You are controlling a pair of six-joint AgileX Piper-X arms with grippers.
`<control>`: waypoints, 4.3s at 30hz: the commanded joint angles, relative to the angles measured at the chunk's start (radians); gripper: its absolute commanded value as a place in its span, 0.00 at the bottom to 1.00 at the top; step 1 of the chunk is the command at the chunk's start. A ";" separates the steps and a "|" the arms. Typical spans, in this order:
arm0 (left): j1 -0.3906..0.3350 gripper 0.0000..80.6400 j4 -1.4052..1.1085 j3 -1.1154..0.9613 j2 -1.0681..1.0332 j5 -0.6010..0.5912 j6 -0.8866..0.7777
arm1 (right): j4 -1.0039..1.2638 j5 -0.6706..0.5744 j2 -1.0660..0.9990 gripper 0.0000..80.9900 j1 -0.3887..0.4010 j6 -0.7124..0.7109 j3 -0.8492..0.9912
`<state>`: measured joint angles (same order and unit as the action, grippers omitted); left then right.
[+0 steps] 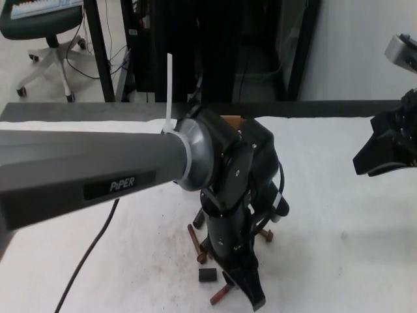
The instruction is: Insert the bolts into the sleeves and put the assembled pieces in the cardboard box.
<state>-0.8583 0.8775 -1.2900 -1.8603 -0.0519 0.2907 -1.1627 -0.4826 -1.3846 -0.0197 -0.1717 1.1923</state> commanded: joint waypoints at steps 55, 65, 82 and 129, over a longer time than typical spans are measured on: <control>-0.003 0.00 -0.048 -0.005 -0.105 0.007 -0.053 | -0.003 -0.018 0.011 0.38 -0.002 0.000 -0.002; 0.004 0.00 -0.167 -0.005 0.020 -0.092 -0.183 | -0.010 -0.018 0.011 0.38 -0.002 -0.002 -0.002; 0.276 0.00 -0.255 0.291 0.596 -0.176 -0.327 | -0.013 -0.345 0.011 0.38 0.033 -0.055 -0.002; 0.587 0.00 -0.321 0.572 1.103 -0.323 -0.175 | 0.454 0.357 -0.454 0.38 0.789 -0.548 0.002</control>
<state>-0.2749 0.5669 -0.7123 -0.7630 -0.3642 0.1113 -0.7182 -0.1269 -1.8291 0.7743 -0.7095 1.1923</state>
